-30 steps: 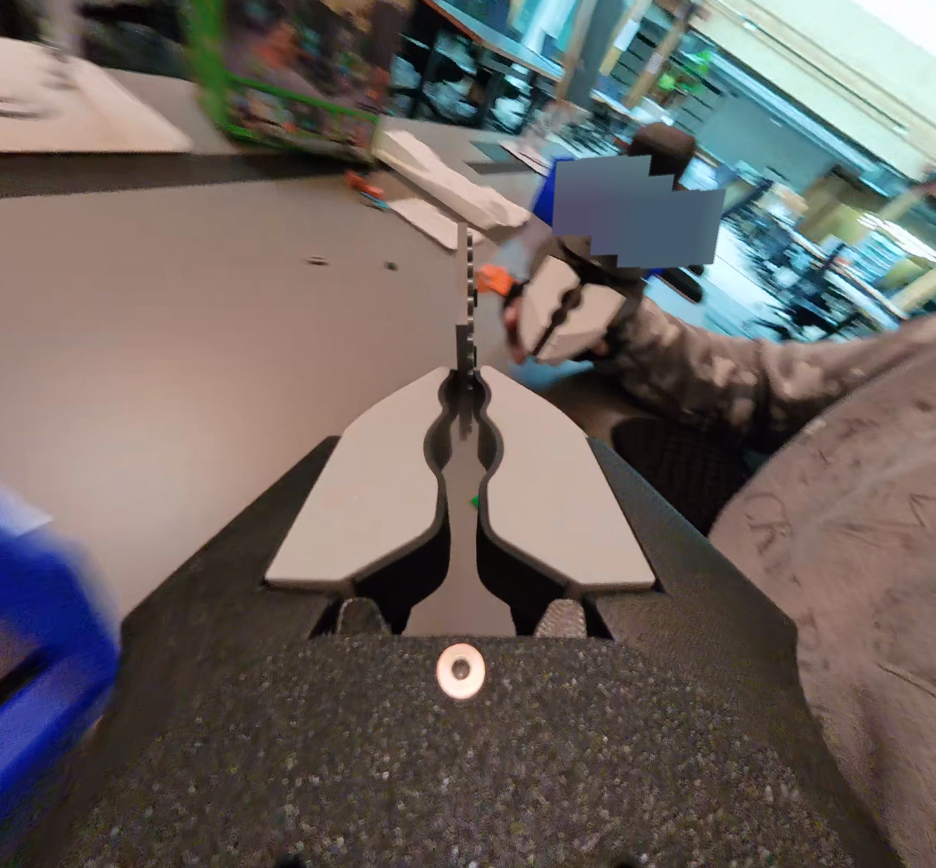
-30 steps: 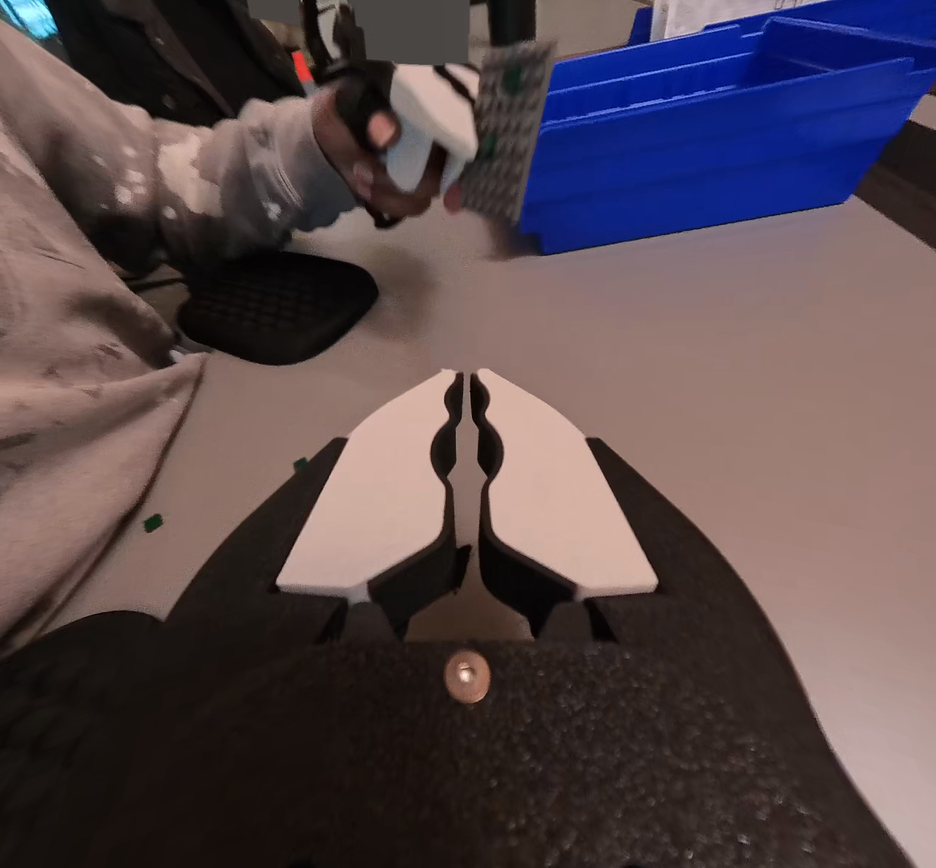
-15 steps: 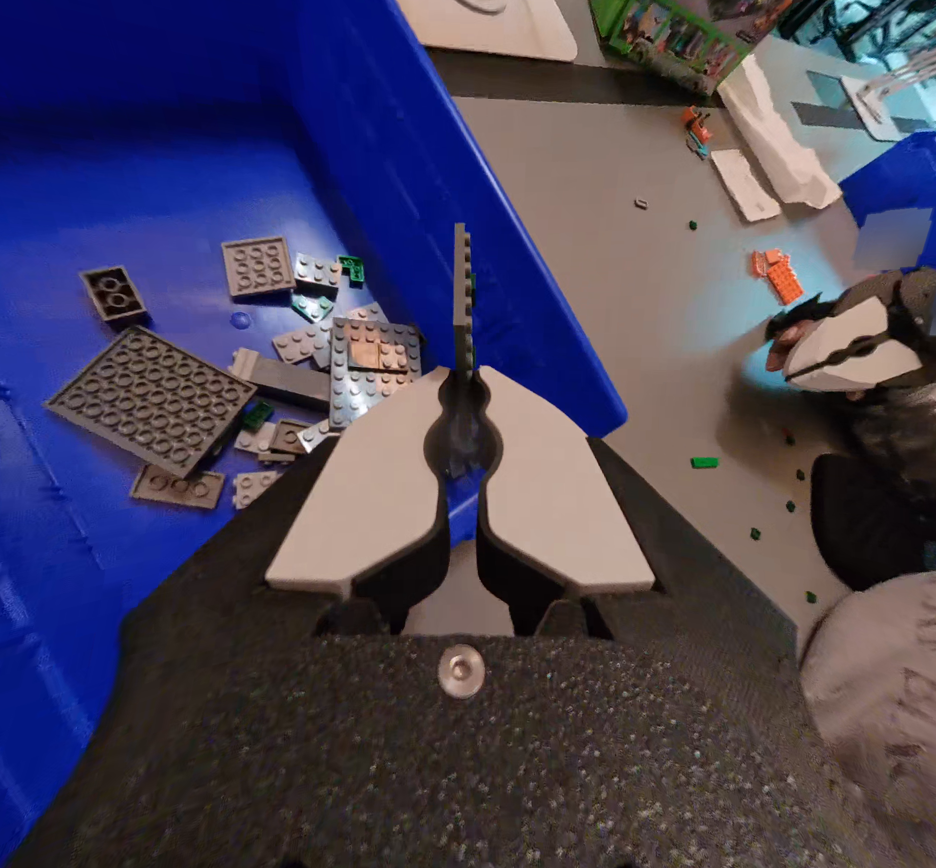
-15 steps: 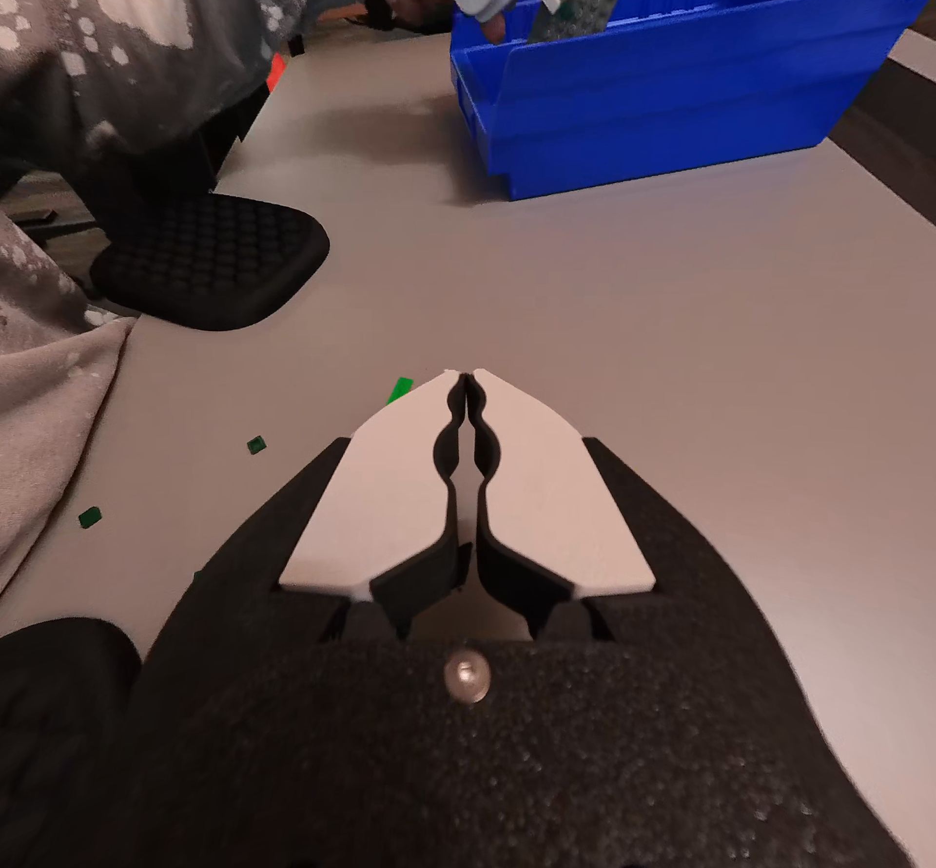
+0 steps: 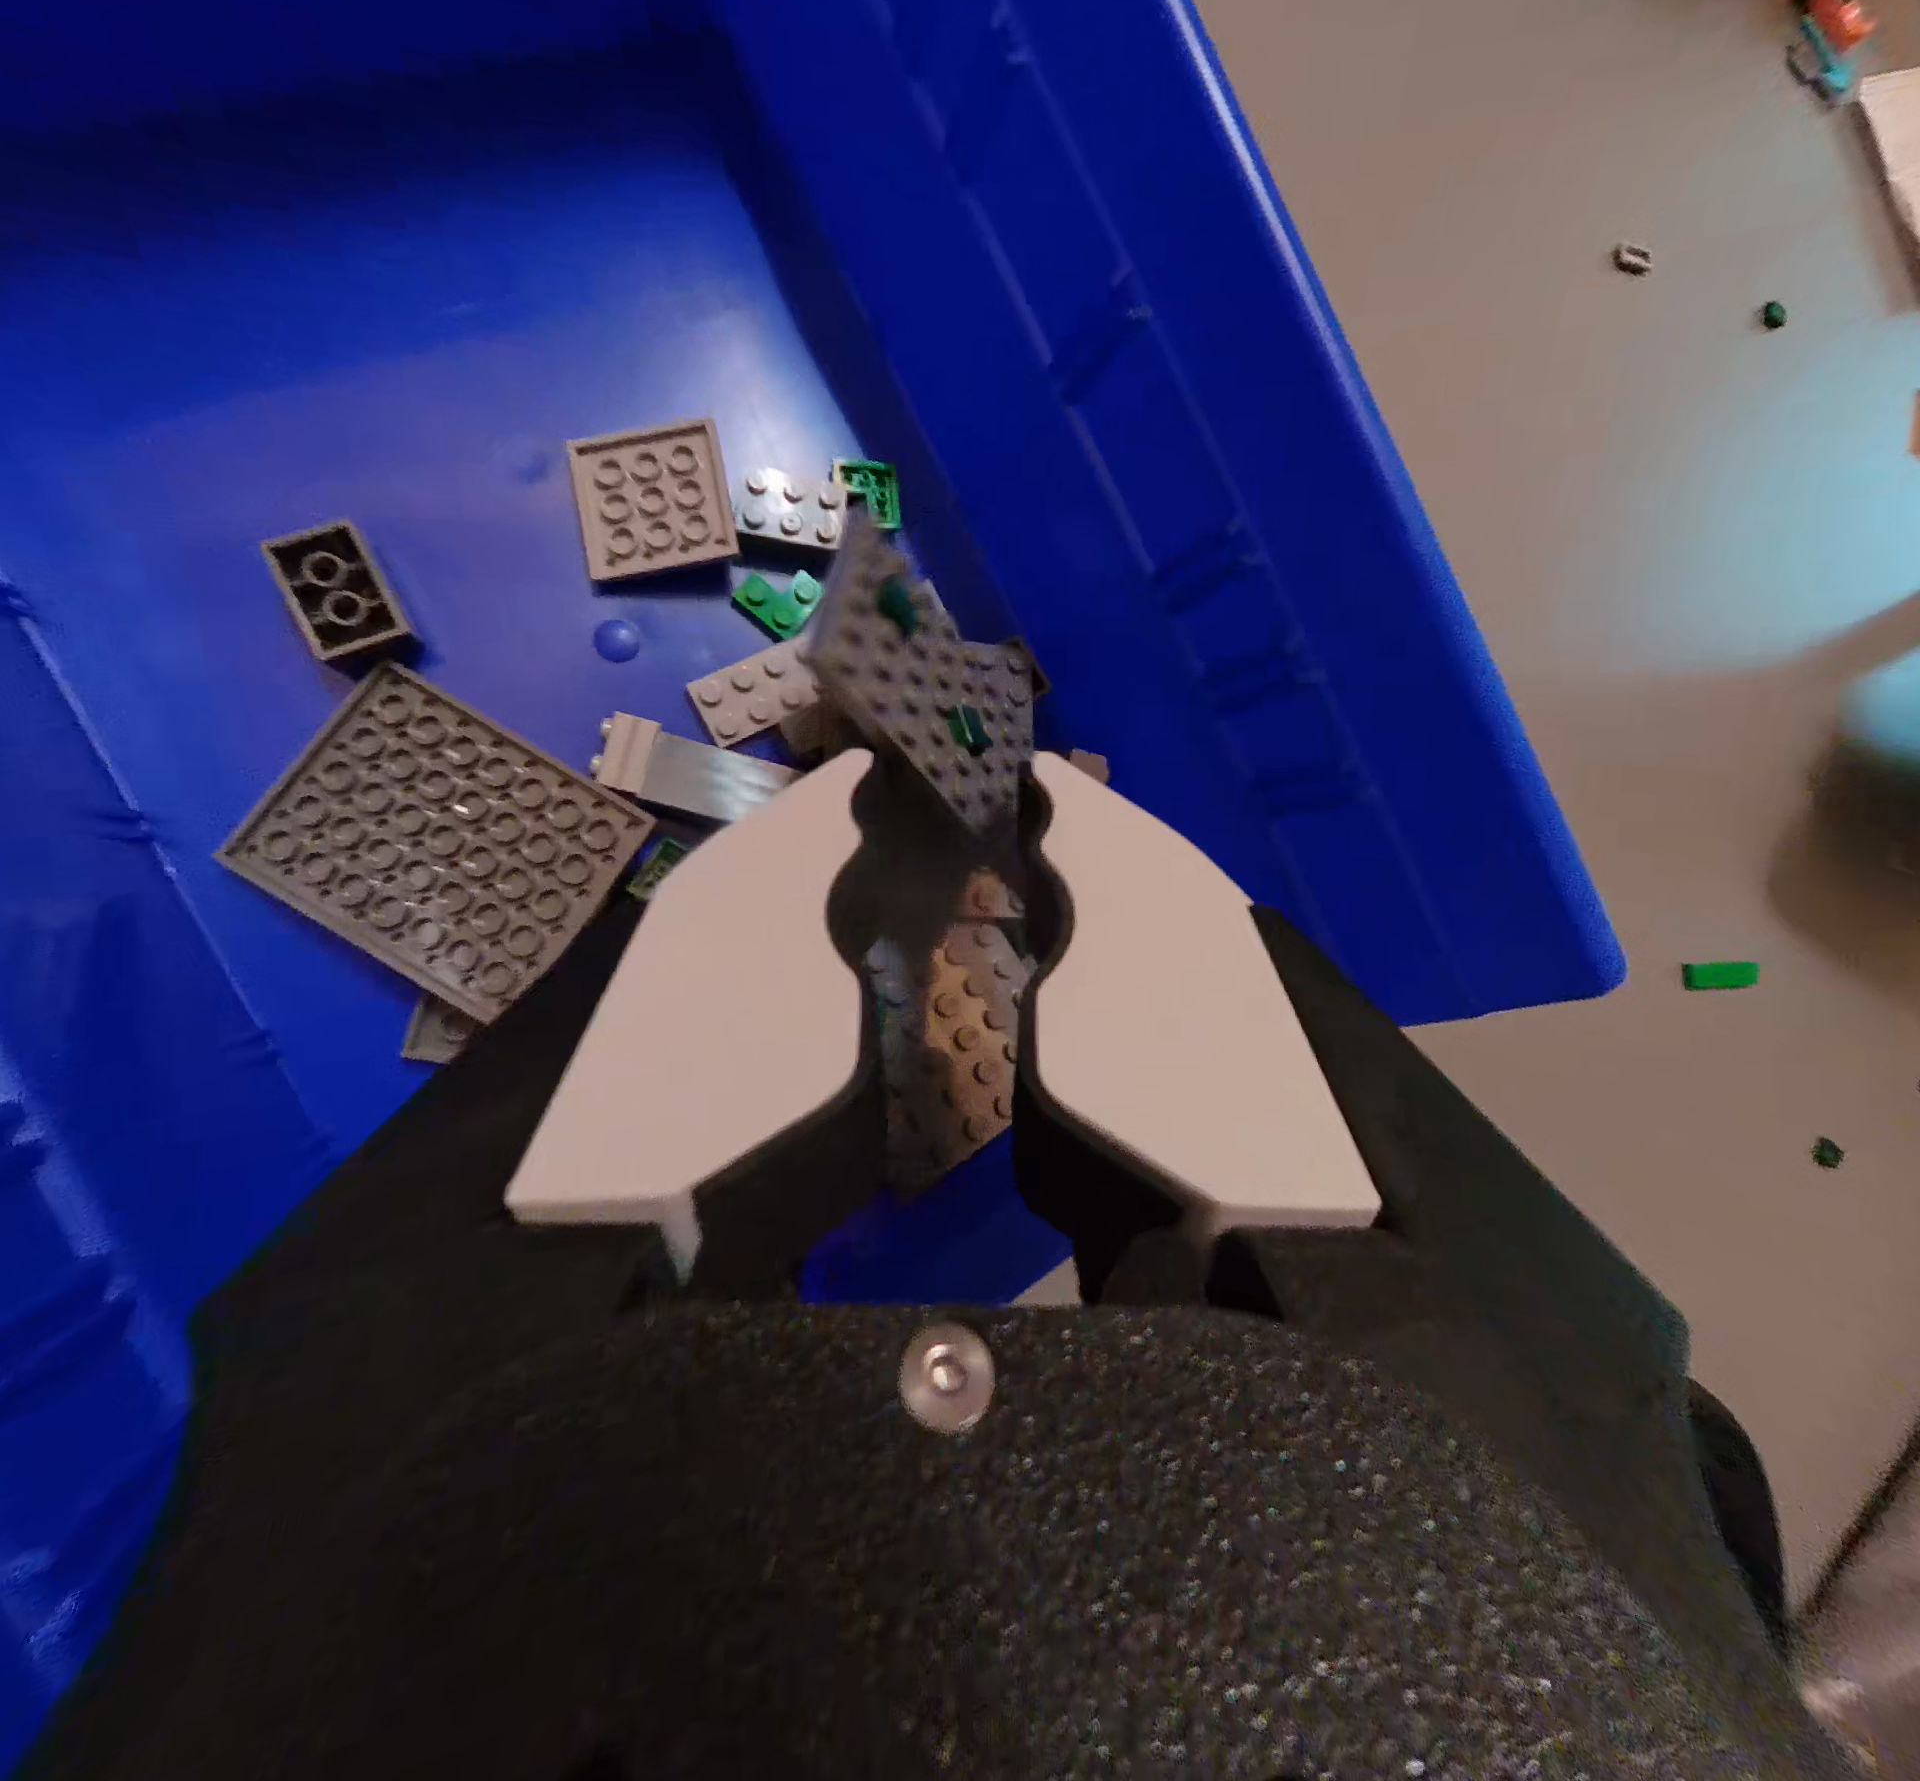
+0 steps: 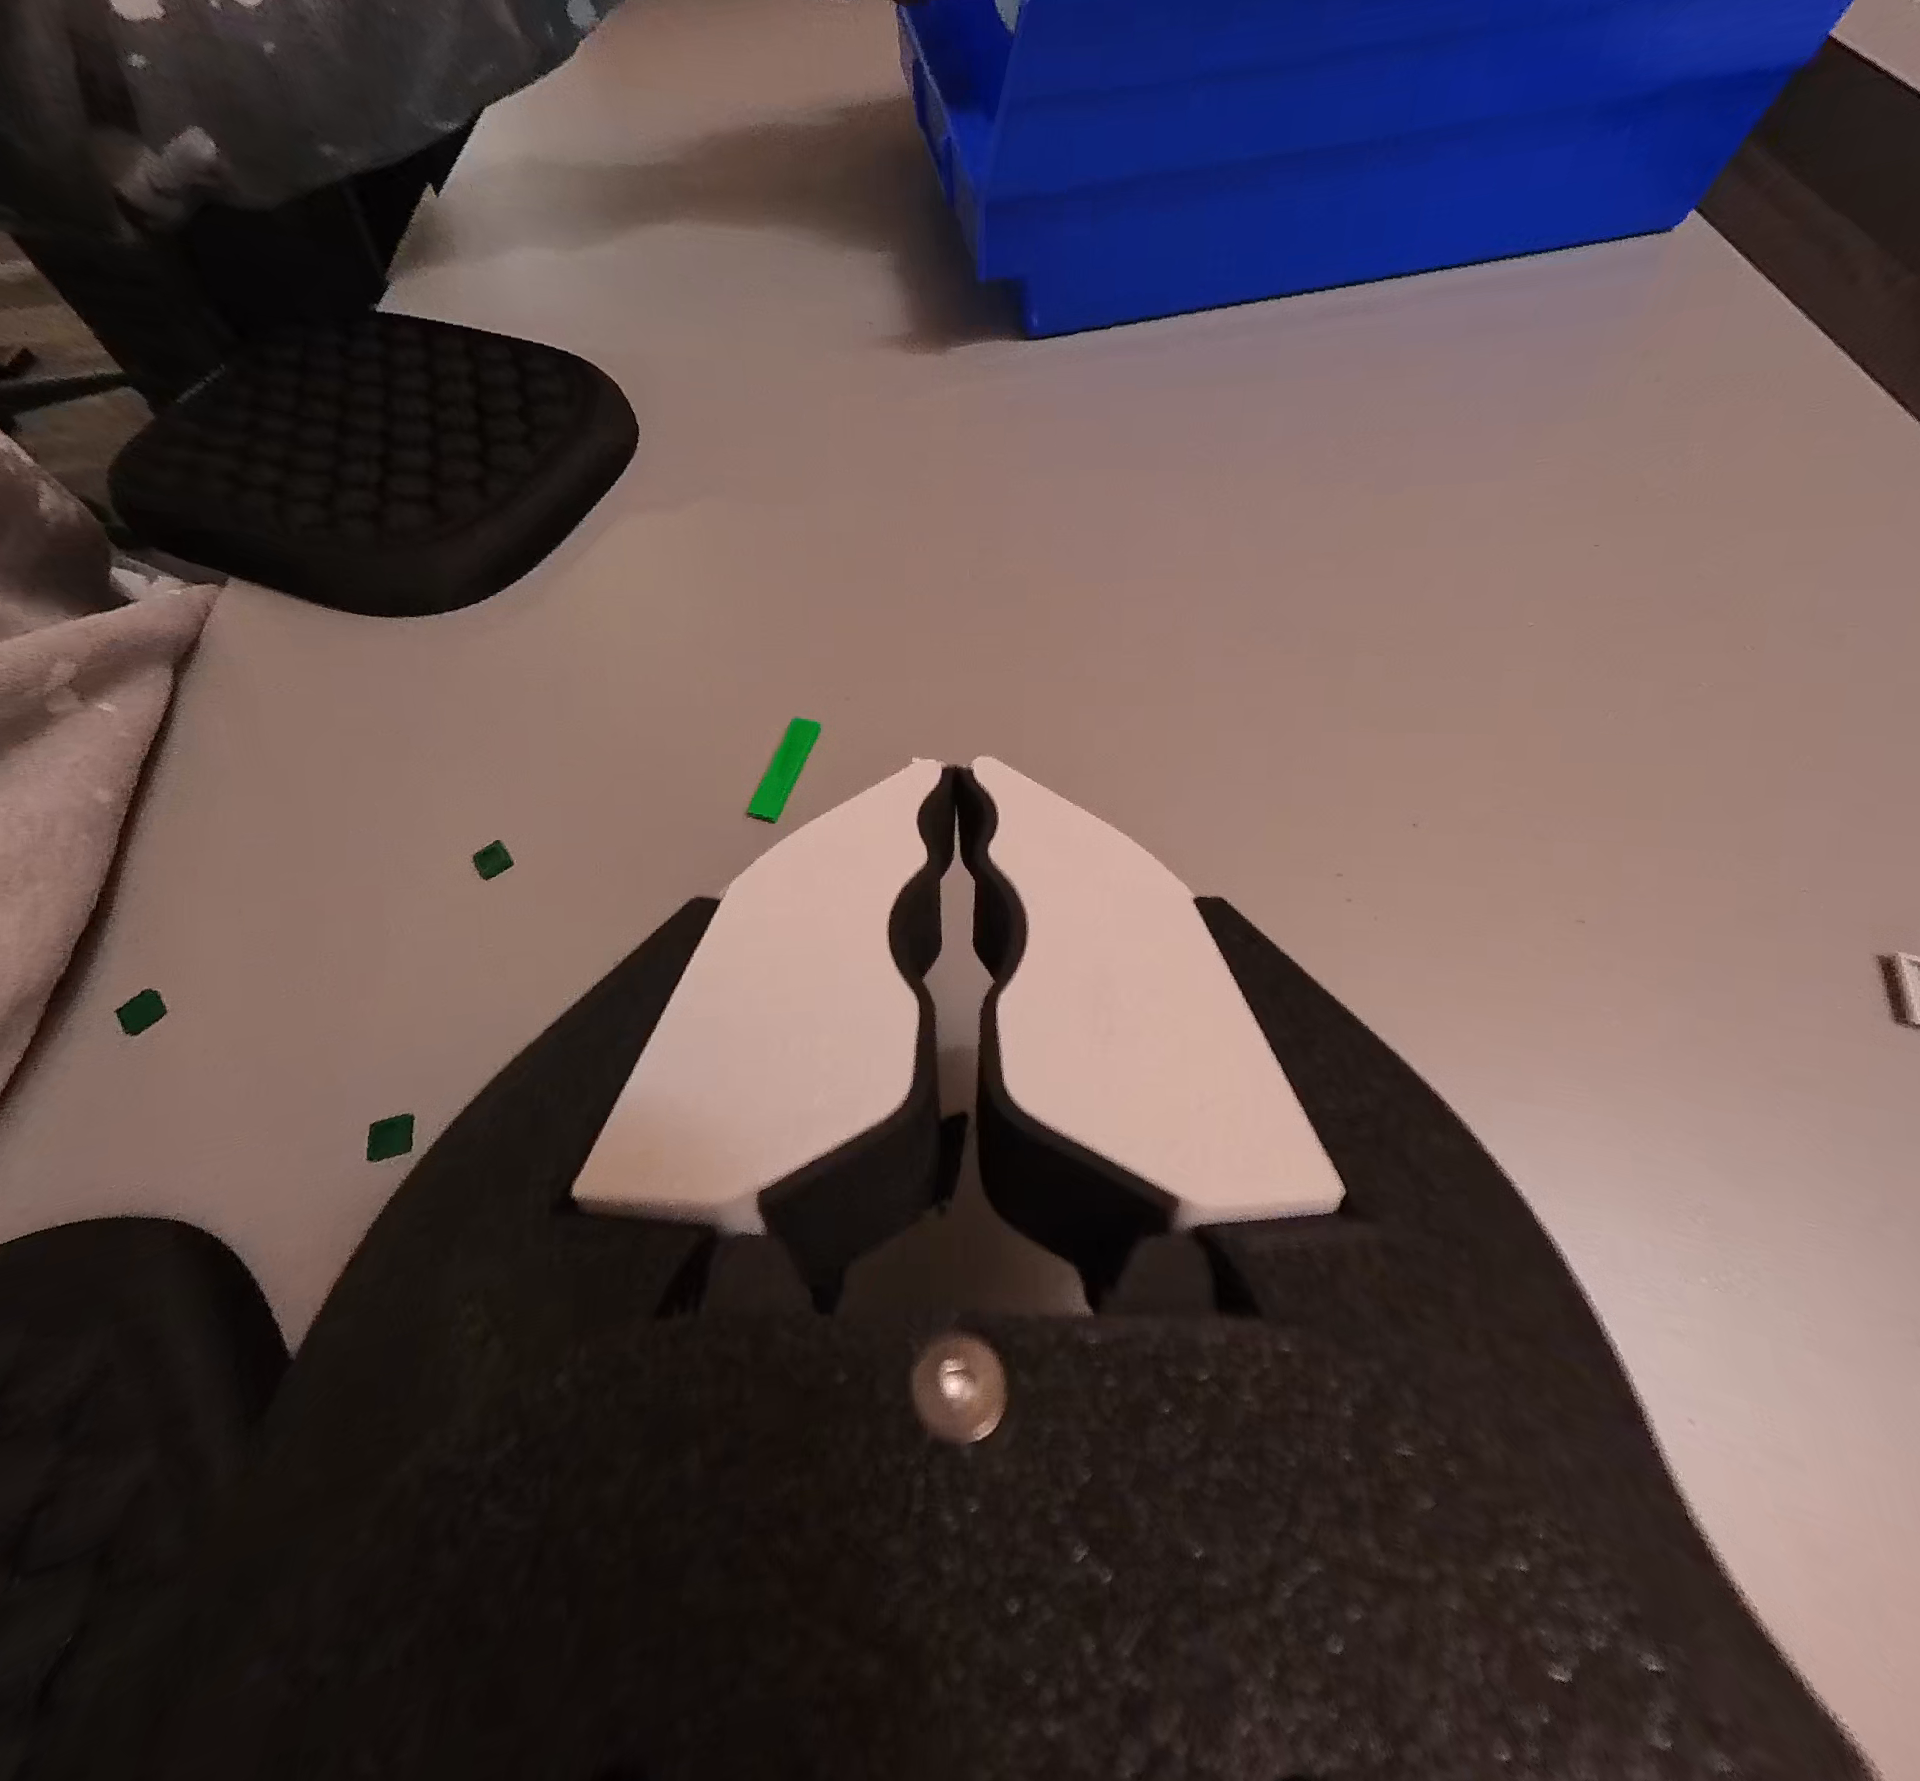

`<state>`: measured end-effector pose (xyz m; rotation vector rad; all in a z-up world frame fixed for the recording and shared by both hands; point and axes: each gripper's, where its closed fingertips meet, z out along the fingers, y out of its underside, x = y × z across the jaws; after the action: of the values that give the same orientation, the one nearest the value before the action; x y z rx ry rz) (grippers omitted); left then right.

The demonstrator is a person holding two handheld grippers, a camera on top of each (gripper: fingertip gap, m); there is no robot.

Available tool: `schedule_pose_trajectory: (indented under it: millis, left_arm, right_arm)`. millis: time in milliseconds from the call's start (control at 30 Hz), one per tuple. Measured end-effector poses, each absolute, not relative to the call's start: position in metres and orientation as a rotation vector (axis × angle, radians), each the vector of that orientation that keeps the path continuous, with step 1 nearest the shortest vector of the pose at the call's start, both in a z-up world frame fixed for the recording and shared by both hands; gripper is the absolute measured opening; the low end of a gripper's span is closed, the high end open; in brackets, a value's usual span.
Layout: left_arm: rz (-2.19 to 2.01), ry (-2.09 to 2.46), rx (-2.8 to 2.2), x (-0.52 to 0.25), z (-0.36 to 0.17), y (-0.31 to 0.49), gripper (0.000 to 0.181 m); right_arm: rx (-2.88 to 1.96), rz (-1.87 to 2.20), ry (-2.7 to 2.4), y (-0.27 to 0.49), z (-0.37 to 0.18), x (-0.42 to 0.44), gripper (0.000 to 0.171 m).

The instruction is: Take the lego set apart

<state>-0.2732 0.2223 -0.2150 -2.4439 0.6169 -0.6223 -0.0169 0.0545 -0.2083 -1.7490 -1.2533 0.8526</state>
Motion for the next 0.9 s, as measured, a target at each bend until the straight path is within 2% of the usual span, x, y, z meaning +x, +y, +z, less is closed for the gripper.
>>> schedule_pose_trajectory:
  millis: [67,200,300,400,600,733,900]
  left_arm:
    - [-0.533,0.623,-2.394,-0.276,-0.206,0.227,0.033]
    - [-0.234,0.671,-2.203,-0.281,-0.168,0.231,0.037]
    - [-0.172,0.825,-2.046,-0.250,-0.138,0.206,0.034]
    - [-0.170,1.097,-1.919,-0.202,-0.131,0.162,0.032]
    - [-0.331,1.692,-1.680,-0.109,-0.178,0.060,0.024]
    - [-0.405,1.983,-1.705,-0.081,-0.234,0.030,0.020]
    - [-0.491,2.179,-1.690,-0.067,-0.256,0.021,0.023]
  right_arm:
    - [-1.751,0.844,-1.262,0.054,-0.209,-0.017,0.000]
    - [-1.760,0.836,-1.280,0.053,-0.211,-0.016,0.000]
    - [-1.769,0.827,-1.291,0.052,-0.213,-0.015,0.000]
    - [-1.778,0.783,-1.305,0.053,-0.215,-0.015,0.001]
    - [-1.826,0.613,-1.269,0.061,-0.213,0.009,0.005]
    - [-1.838,0.604,-1.176,0.063,-0.199,0.031,0.005]
    - [-1.877,0.598,-1.182,0.046,-0.198,0.051,0.006]
